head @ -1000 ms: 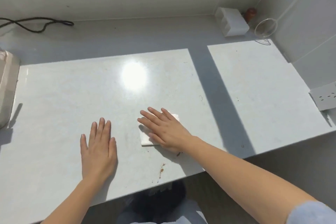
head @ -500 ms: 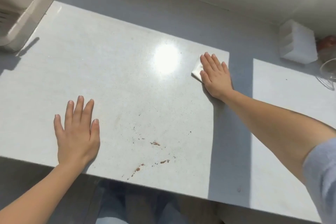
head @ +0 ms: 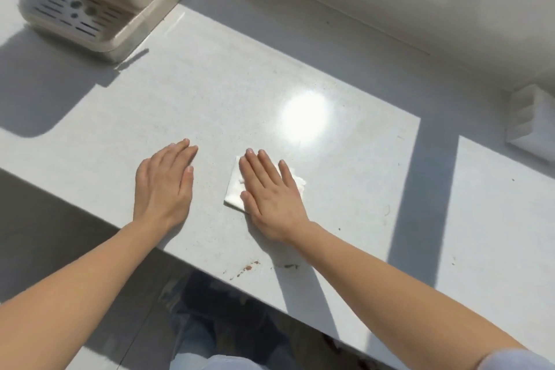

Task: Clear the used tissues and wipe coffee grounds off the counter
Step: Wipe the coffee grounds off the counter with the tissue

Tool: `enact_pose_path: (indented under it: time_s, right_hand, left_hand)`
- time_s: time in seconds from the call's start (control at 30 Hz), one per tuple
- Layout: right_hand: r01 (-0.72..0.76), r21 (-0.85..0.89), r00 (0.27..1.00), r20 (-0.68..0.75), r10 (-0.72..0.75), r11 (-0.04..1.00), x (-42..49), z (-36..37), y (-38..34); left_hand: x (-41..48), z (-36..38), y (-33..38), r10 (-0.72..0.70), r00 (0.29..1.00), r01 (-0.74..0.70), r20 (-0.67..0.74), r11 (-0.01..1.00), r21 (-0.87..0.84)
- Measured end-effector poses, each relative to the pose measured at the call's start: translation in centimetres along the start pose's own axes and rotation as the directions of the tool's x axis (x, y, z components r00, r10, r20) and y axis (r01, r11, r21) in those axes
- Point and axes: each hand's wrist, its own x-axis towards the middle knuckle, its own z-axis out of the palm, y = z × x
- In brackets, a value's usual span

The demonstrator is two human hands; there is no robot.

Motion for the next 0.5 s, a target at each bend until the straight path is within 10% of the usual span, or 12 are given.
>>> enact_pose_path:
  time_s: [0.13,0.27,0.5]
  right_hand:
    - [-0.425,0.029,0.891,-0.164,0.424,0.905,2.3,-3.3,8.8]
    - [-0.687,0.108,0.692,-0.205,0.692,0.719,4.7,-5.3,13.0]
    - [-0.318,0.013,0.935,-0.161,0.316,0.948,2.9,-0.2,0.2]
  left_hand:
    - [0.5,0.2,-2.4,-0.344,0.935,0.35,-0.088,0.934,0.07]
    - [0.8,0.6,-2.3,-0.331,0.943,0.331,-0.028,0.933,0.138]
    - [0.7,0.2,-2.3,-0.338,0.941,0.335,-0.003,0.932,0.139]
